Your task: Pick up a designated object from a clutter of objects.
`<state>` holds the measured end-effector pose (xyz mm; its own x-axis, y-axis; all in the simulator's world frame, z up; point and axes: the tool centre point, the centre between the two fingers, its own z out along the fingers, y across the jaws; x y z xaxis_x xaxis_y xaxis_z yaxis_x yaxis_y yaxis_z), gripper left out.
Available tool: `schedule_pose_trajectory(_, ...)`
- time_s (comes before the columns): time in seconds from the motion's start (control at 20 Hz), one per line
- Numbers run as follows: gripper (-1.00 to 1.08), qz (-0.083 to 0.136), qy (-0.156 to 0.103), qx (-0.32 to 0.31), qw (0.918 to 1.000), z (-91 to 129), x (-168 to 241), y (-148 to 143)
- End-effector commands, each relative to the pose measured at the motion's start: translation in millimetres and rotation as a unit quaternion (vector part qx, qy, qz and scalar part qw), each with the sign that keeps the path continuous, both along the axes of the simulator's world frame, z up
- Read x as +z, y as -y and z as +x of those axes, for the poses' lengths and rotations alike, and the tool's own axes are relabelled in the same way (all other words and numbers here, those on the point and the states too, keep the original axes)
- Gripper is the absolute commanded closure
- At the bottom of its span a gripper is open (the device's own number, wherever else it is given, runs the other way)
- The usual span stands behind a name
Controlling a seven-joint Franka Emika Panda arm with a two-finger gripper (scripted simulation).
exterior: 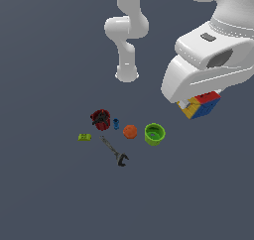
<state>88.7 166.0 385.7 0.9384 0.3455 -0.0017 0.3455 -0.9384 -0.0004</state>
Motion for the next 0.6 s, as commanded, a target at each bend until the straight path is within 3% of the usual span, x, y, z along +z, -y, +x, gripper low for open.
schedule_pose_trajectory(0.0,1.08,0.0,0.001,0.0,1.0,4.7,7.6,-2.8)
schedule_pose_trajectory(0.55,1.08,0.0,0.001,0.0,1.0,12.7,18.2,-7.8)
